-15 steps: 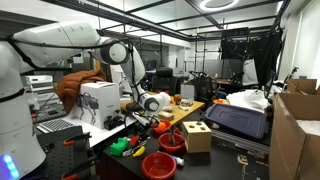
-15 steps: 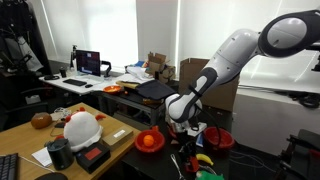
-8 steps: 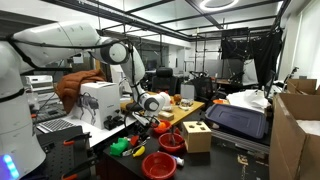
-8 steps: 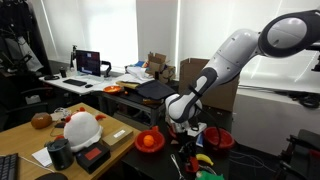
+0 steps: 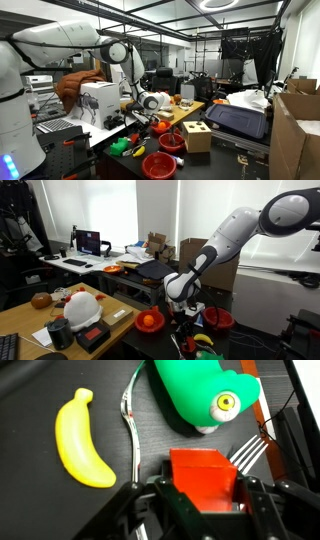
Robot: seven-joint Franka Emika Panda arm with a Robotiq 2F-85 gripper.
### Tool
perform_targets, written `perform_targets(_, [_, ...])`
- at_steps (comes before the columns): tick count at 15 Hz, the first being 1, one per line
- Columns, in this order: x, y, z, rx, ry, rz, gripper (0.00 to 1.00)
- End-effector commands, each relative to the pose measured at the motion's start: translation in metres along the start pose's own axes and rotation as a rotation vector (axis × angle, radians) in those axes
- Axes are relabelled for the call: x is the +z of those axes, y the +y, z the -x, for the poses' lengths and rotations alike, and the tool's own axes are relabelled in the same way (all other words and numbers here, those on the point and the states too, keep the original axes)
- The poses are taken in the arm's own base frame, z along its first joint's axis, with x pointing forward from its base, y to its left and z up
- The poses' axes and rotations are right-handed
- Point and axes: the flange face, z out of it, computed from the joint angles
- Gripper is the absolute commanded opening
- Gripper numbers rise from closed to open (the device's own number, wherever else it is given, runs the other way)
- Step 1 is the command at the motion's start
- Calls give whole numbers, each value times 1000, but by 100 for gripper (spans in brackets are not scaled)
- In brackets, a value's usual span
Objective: Remove the red block from the bowl
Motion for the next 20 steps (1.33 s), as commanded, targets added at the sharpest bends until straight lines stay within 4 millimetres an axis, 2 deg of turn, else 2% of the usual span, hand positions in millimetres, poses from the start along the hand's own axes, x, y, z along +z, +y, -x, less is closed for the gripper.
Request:
perform_targets(1, [-7, -4, 9, 3, 21, 6, 26])
perform_targets(3, [-6, -2, 9, -24, 52, 18, 29])
perform_targets(4, [-6, -2, 9, -30, 67, 25, 76])
perform_targets(5, [-6, -2, 9, -46, 84, 33, 77])
perform_targets(8, [-4, -1, 11, -81, 114, 55, 99])
perform_targets(11, [-5, -1, 16, -113, 116, 66, 100])
perform_targets(13, [-13, 0, 22, -117, 96, 48, 100])
perform_targets(16, [-36, 3, 32, -79, 81, 38, 100])
perform_targets(20, [-84, 3, 48, -52, 116, 18, 100])
